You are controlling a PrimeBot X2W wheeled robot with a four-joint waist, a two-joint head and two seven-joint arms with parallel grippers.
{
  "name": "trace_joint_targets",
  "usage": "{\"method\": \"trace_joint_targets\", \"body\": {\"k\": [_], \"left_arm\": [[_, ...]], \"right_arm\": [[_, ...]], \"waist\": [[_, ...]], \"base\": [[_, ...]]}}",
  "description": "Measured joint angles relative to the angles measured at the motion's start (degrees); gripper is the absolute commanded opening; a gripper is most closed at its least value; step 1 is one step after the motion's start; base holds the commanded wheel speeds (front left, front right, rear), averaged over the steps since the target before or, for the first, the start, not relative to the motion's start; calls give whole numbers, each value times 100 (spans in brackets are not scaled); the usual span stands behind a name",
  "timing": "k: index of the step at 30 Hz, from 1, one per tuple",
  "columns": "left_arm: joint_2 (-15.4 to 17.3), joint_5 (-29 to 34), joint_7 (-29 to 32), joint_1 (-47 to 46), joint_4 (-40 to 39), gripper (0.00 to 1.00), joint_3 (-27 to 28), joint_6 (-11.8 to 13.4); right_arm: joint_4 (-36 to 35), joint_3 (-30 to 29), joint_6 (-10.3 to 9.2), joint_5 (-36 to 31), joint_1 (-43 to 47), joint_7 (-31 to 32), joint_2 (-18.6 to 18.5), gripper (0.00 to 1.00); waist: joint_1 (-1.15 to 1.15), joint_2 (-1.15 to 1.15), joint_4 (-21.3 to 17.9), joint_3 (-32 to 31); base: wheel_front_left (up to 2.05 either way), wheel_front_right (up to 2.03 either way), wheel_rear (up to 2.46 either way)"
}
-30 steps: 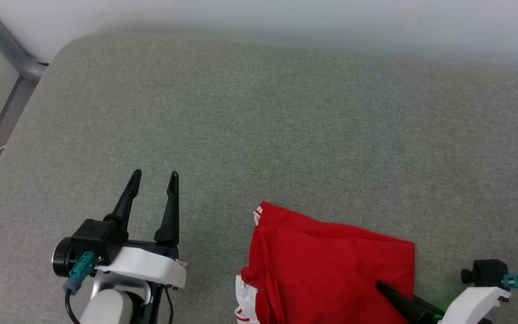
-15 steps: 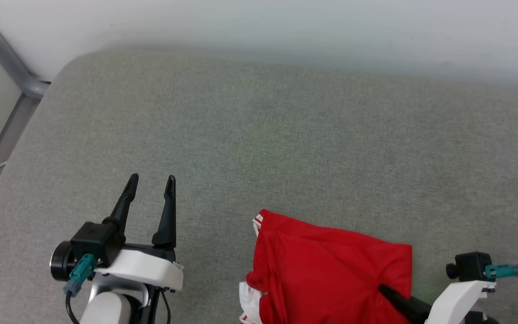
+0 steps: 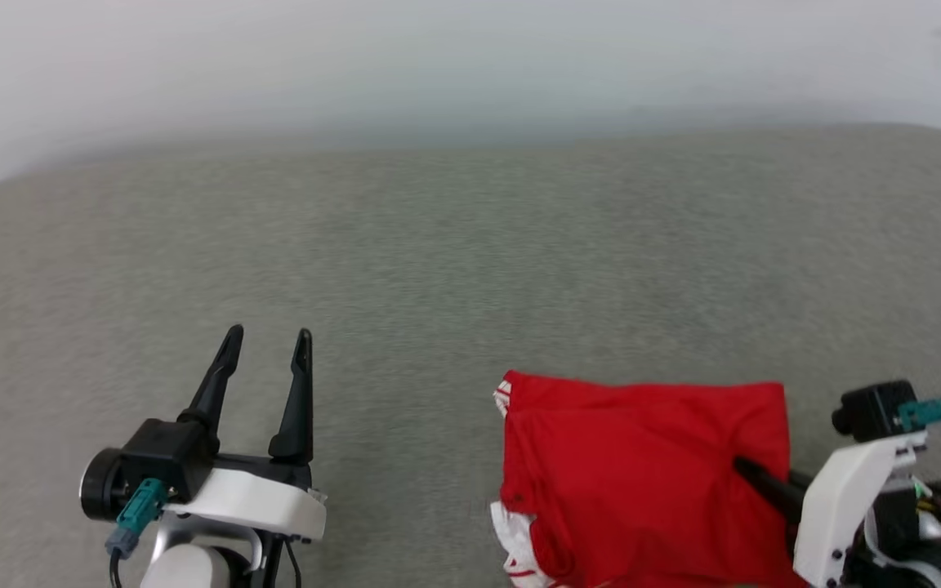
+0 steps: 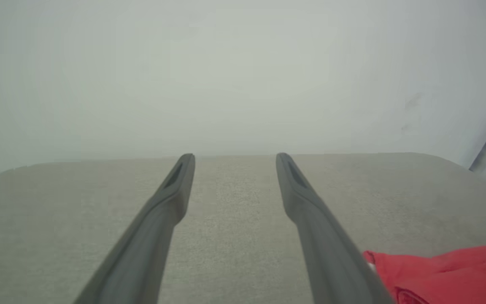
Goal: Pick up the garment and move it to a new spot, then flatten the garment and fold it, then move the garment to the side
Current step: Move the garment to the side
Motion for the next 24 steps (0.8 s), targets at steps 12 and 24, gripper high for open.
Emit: {"method": "trace_joint_targets", "body": {"k": [12, 24], "left_arm": [[357, 253, 193, -813, -460, 100, -122, -137], [871, 504, 918, -1599, -1474, 100, -356, -339]], "right_arm": [[409, 357, -1, -320, -1346, -357, -572, 0], [1445, 90, 1, -736, -2978, -1014, -1255, 0]], "waist": [[1, 0, -1338, 937], [1, 0, -2082, 2443]], "base": [[0, 0, 0], [0, 0, 0]]}}
